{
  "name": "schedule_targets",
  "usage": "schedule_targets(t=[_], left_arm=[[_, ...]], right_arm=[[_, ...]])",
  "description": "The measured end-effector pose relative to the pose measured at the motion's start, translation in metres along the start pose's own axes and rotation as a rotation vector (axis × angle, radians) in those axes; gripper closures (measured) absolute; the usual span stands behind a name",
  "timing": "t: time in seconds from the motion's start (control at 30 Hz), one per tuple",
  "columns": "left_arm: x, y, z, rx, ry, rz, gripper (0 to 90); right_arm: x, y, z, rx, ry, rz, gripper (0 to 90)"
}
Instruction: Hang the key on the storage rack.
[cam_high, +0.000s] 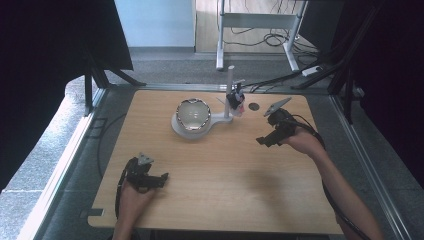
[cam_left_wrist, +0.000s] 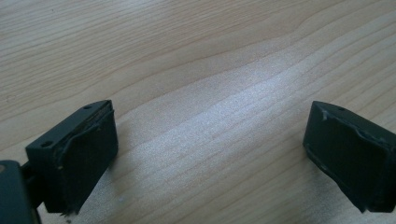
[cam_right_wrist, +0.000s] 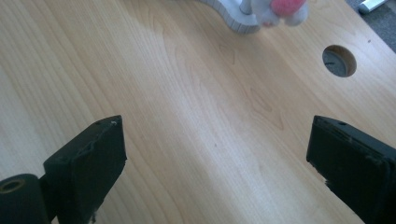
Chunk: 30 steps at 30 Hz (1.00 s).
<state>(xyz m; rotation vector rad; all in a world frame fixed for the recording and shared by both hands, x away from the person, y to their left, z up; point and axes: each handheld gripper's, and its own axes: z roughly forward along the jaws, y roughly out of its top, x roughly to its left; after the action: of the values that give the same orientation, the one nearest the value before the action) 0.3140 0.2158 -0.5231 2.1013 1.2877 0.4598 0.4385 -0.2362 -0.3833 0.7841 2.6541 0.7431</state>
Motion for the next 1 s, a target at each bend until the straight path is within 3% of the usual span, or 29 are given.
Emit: schedule_targets(t=[1.0], left_arm=[[0.0,0.0,0.0,-0.002,0.0,-0.006,3.1]], right_arm=[[0.015,-0.071,-0.039,-0.035,-0.045,0.043,5.4]])
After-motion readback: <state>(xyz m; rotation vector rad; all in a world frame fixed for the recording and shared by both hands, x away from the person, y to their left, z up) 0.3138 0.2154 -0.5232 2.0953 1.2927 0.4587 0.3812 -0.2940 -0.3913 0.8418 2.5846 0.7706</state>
